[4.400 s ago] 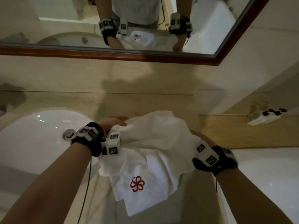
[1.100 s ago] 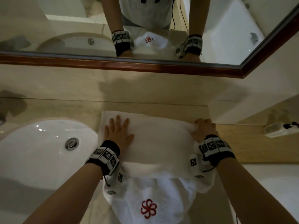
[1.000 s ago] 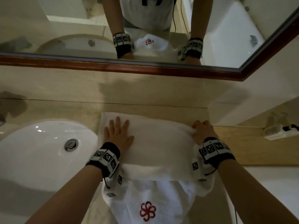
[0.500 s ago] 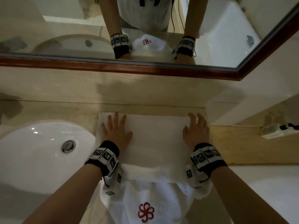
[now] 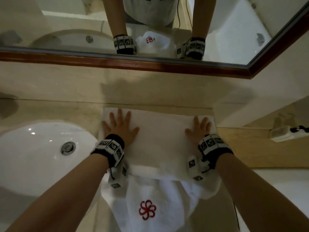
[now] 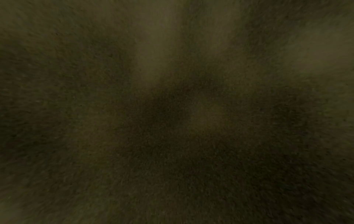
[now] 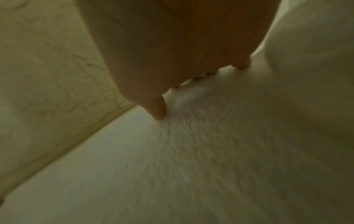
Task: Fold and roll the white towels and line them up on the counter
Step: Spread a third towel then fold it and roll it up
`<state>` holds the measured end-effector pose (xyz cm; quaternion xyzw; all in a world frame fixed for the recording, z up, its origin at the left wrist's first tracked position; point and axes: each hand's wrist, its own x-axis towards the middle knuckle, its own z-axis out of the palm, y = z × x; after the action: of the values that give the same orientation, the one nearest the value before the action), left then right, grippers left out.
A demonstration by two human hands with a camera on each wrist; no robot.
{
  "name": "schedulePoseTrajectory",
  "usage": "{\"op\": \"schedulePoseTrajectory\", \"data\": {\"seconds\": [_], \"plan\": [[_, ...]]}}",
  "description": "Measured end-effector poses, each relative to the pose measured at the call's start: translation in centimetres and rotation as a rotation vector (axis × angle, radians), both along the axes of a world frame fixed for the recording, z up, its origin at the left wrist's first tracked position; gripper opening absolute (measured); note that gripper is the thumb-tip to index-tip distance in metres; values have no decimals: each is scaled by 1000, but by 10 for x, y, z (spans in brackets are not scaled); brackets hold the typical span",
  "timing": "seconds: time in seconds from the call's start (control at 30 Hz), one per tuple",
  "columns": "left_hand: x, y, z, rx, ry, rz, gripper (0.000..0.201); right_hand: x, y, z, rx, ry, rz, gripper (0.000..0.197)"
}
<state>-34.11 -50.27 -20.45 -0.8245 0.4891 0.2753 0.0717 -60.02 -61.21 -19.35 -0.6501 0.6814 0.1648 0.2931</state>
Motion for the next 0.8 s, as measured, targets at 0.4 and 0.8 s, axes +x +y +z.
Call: {"op": "schedulePoseTrajectory", "data": {"seconds": [0.4,0.8], "plan": [[-4,33,15,75,50,-144,66,-27,39,17,-33,-106,102,49],[-5,146,33,-193,258,587,41,-84,128,22,-376,-444,-647,34]]}}
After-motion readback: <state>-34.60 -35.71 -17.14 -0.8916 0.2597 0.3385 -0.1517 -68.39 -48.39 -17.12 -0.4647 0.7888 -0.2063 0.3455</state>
